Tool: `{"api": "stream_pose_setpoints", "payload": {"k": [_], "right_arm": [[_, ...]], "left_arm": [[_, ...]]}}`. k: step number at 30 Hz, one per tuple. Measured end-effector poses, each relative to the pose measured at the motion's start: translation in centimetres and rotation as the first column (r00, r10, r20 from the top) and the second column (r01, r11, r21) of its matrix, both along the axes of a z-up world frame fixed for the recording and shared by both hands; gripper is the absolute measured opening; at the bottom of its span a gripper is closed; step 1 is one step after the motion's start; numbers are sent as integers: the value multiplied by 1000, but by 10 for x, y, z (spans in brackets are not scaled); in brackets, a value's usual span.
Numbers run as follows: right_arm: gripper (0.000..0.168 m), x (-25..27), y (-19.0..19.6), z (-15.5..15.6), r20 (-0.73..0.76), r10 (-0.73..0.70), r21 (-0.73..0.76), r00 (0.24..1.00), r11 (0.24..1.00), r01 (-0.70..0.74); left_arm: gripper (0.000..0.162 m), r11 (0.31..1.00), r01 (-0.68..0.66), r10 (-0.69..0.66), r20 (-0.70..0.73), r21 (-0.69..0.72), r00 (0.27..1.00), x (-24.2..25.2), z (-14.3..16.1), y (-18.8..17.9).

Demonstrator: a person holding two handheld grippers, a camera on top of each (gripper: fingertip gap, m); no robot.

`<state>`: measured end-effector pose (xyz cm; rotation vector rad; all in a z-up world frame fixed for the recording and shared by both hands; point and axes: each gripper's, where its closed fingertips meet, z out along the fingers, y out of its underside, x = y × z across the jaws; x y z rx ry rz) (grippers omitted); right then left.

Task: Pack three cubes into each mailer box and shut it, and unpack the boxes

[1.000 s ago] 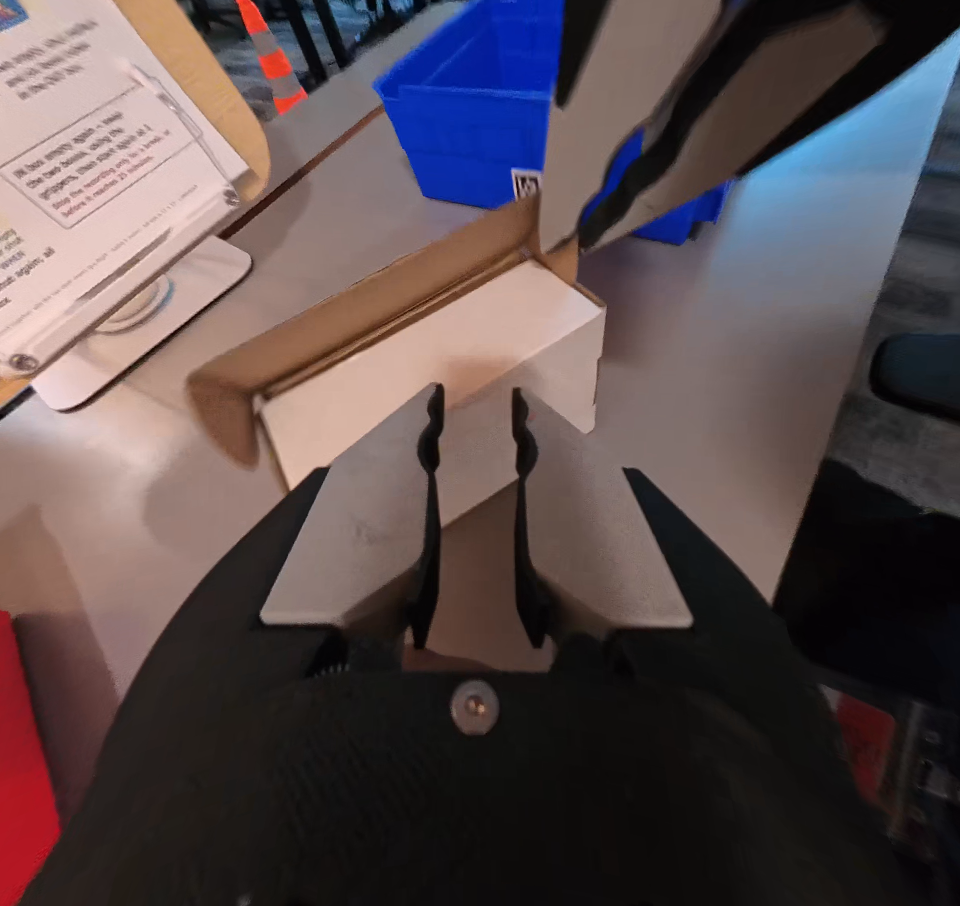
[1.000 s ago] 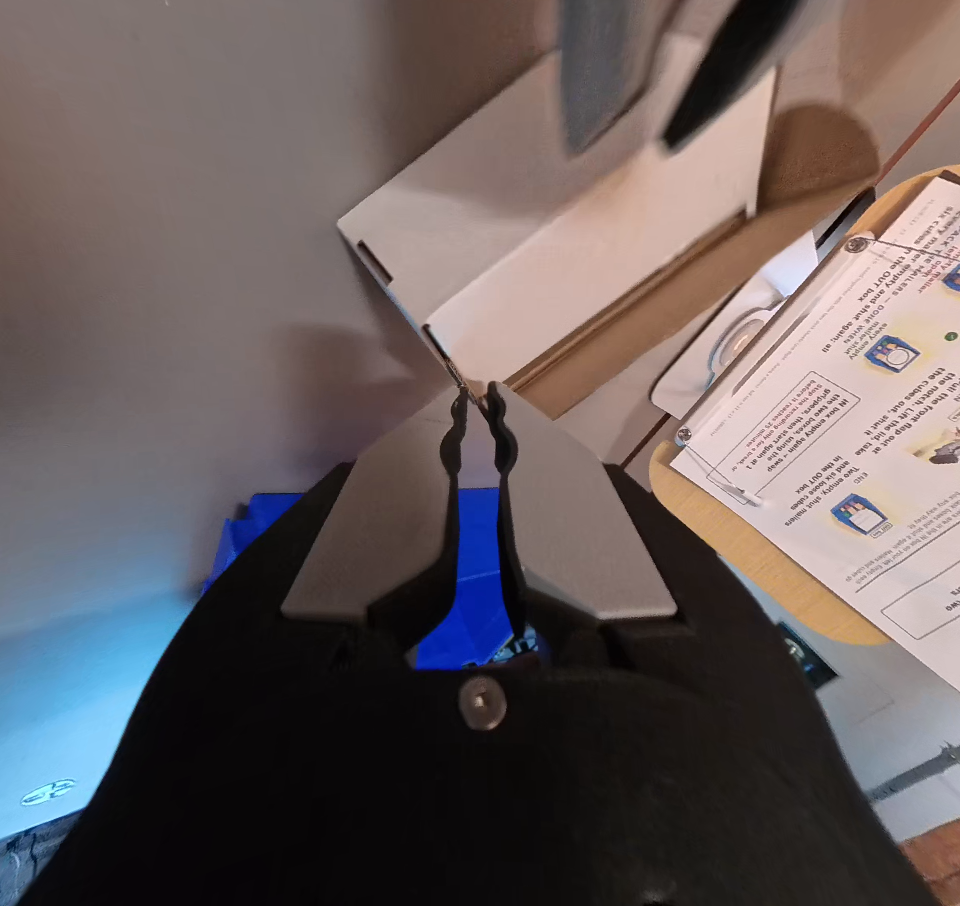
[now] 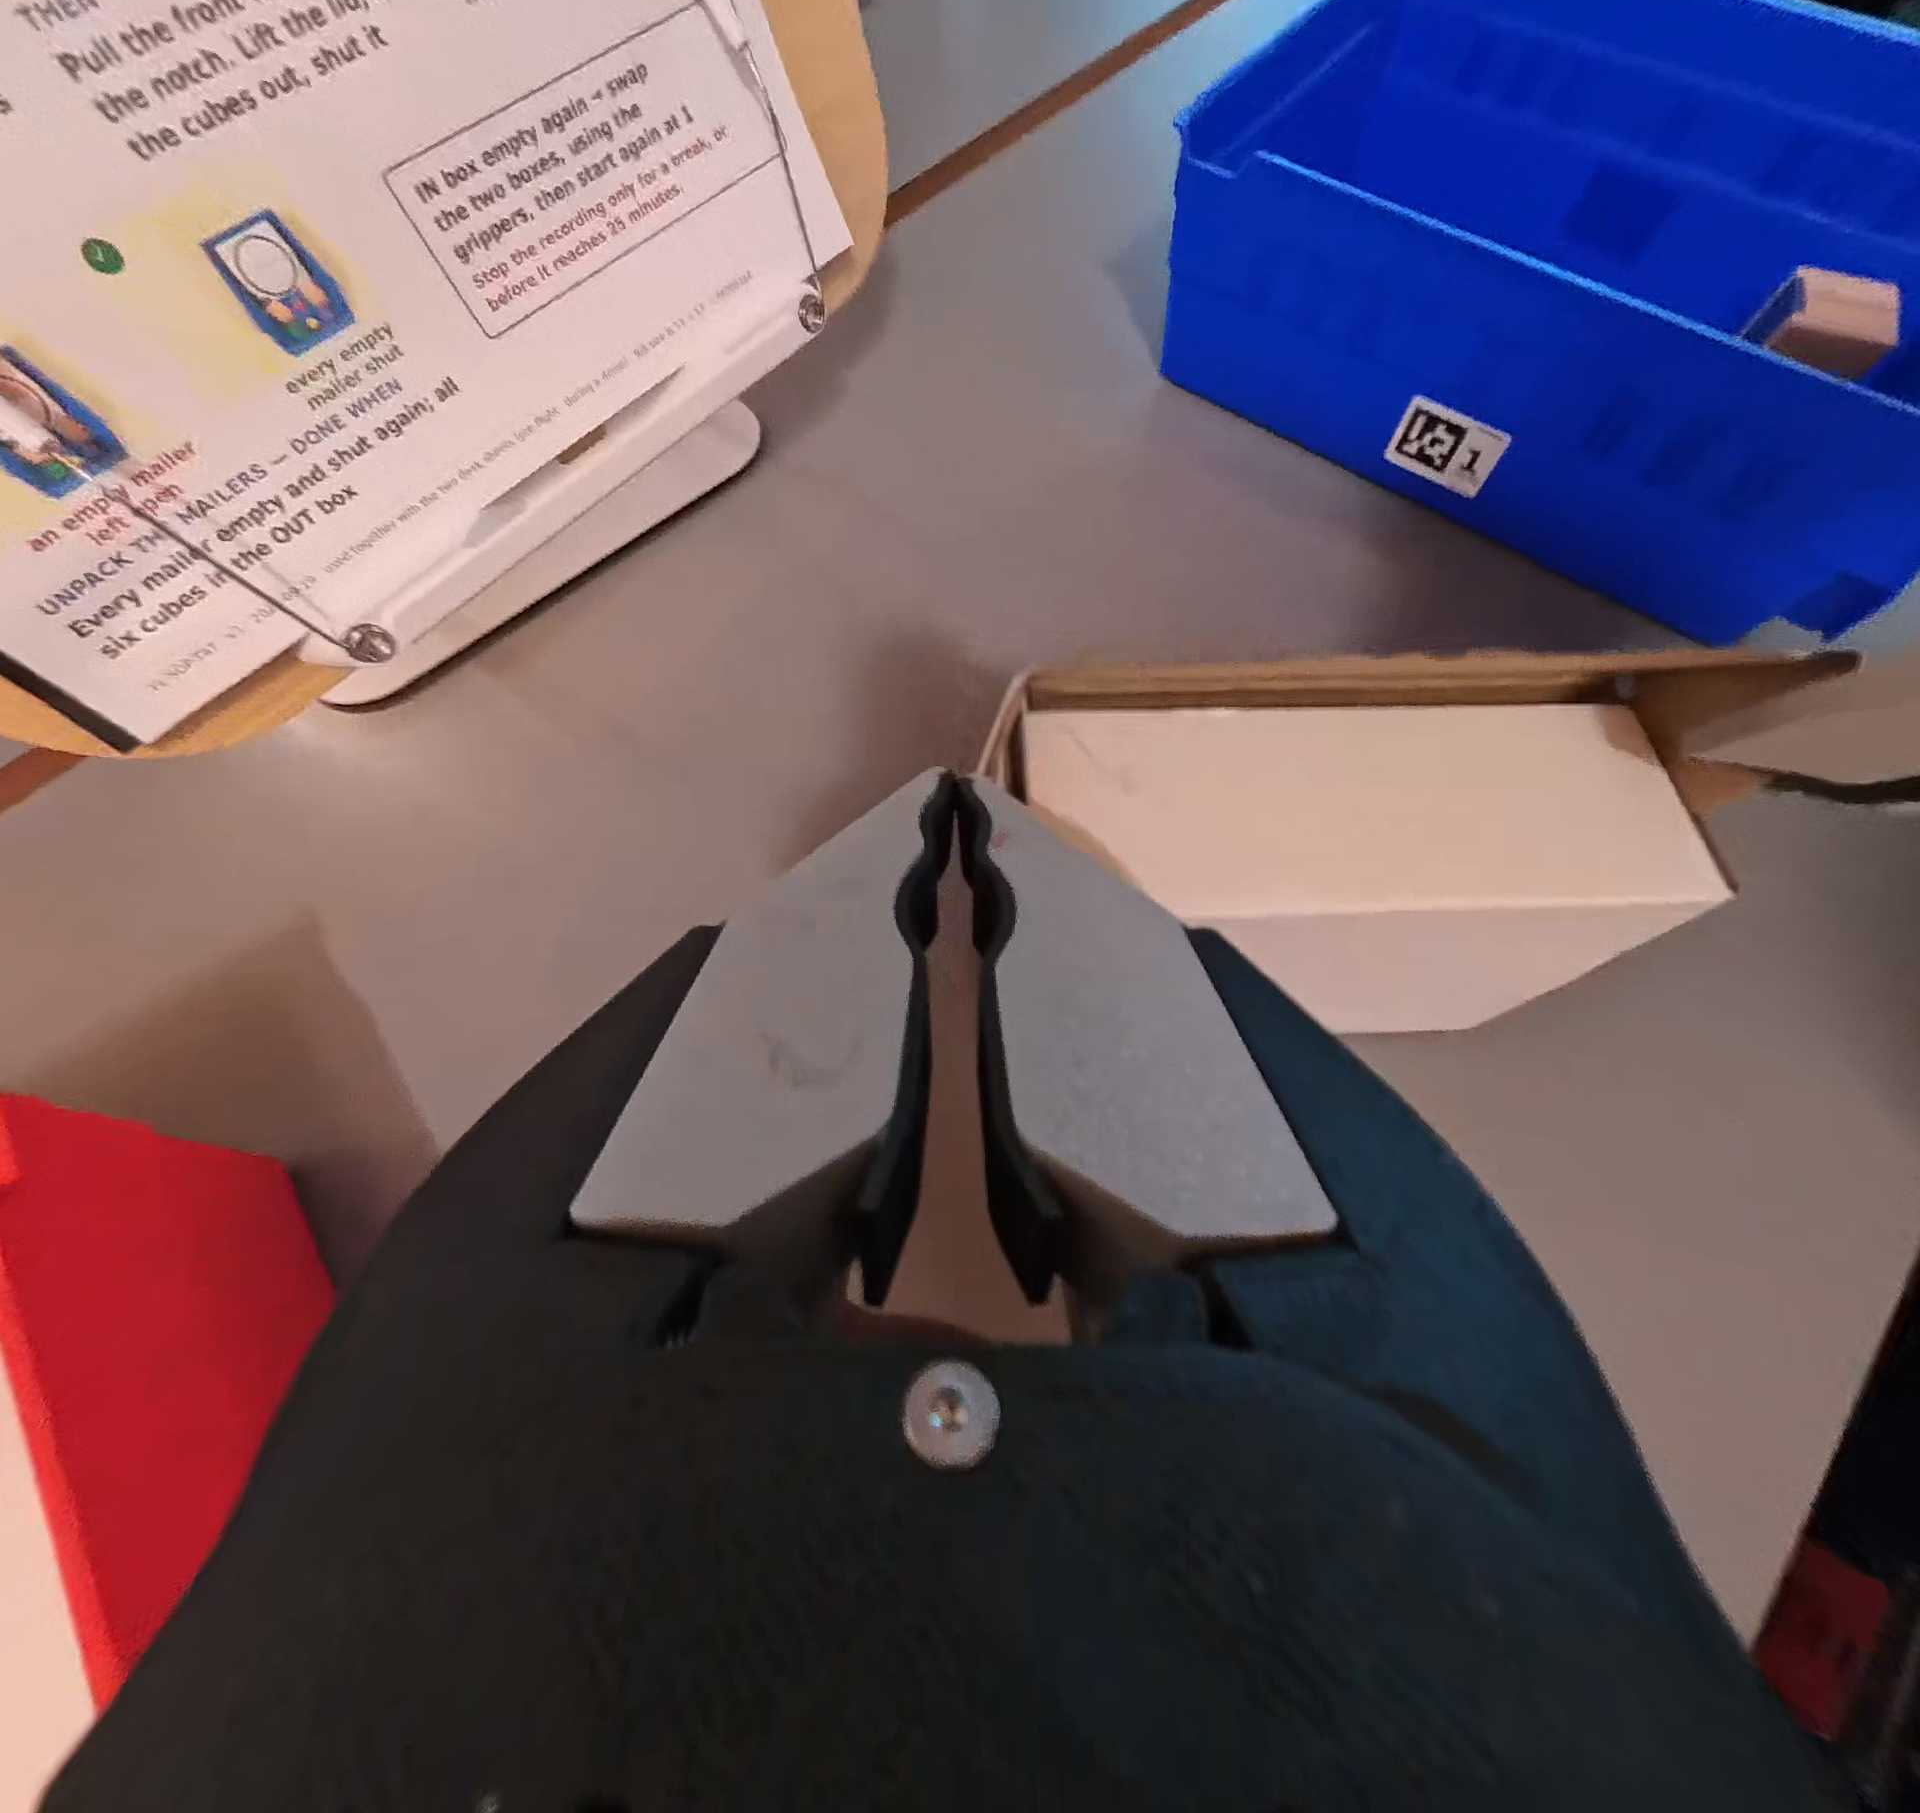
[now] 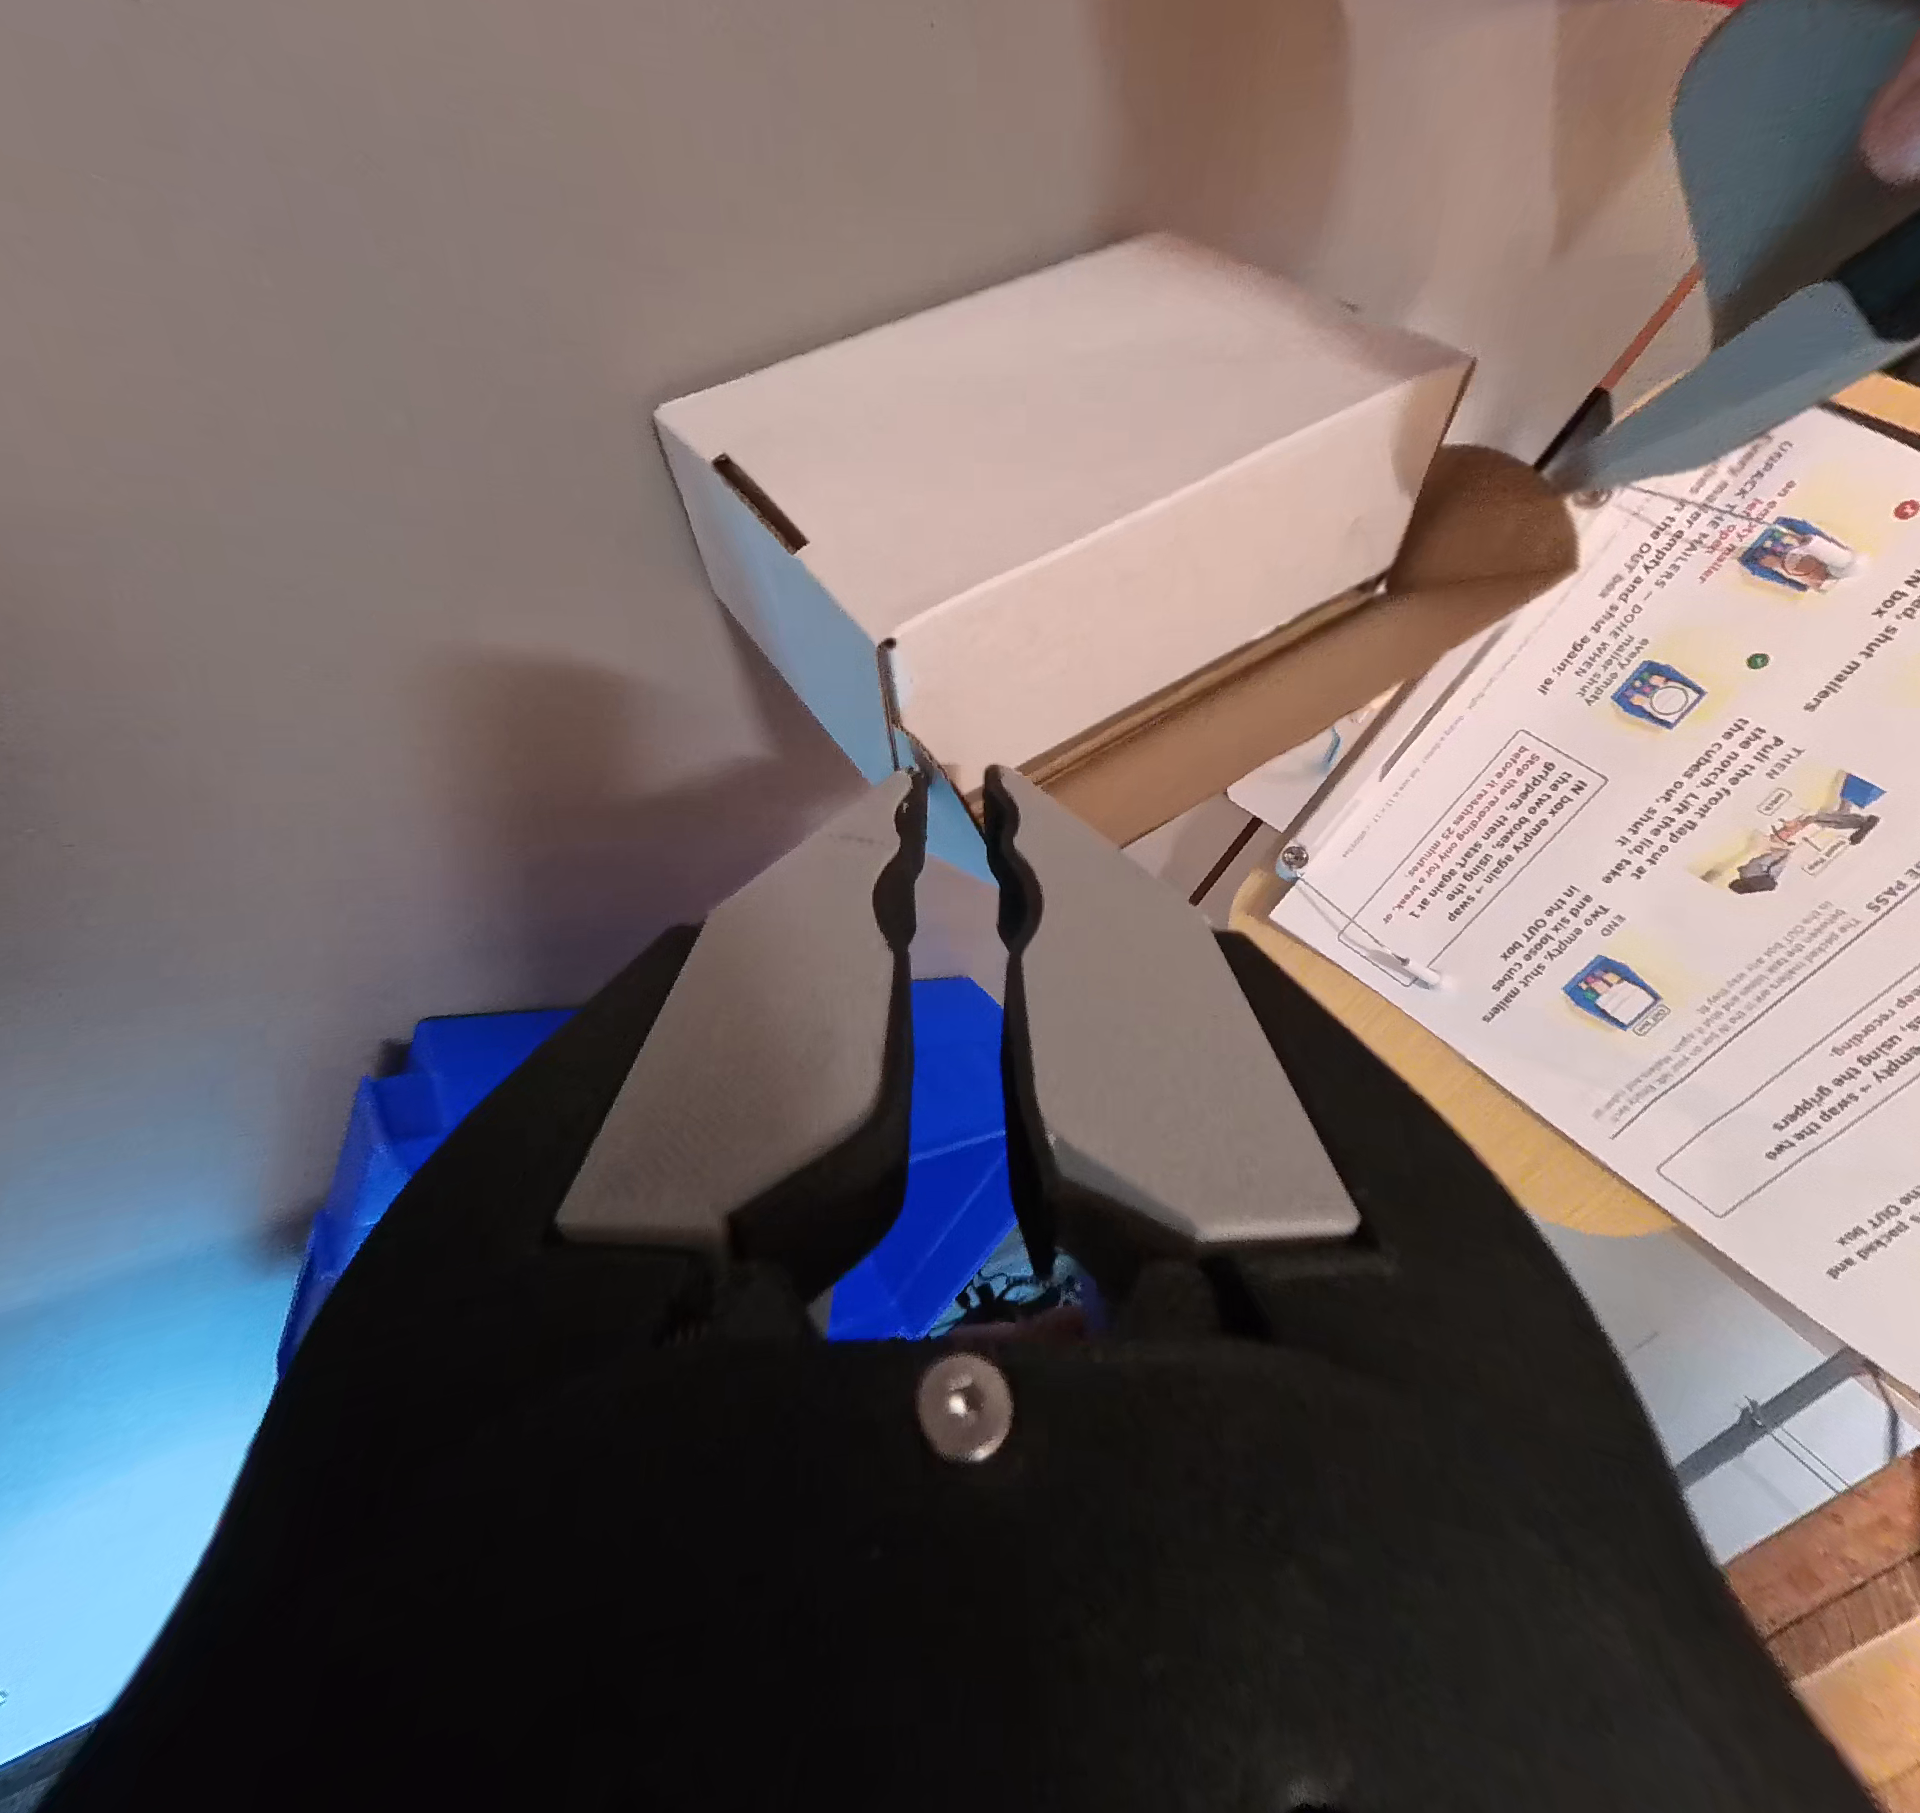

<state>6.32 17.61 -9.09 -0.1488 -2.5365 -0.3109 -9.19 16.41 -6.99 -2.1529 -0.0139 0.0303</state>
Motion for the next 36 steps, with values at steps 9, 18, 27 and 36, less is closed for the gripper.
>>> {"api": "stream_pose_setpoints", "payload": {"k": [9,18,27,36], "right_arm": [[13,-2,0,4,-73,-50,-91,996,995,44],[29,-6,25,12,-356,-406,-460,842,860,221],[39,9,8,16,-287,-684,-872,671,477,114],[49,2,18,13,-71,-785,-976,616,182,120]], "left_arm": [[11,998,56,-54,80,-14,995,14,-26,11],[0,995,-59,53,77,80,996,14,-21,-7],[4,984,-27,-14,226,175,974,34,-15,-31],[4,971,-33,-26,239,239,971,42,-9,-47]]}}
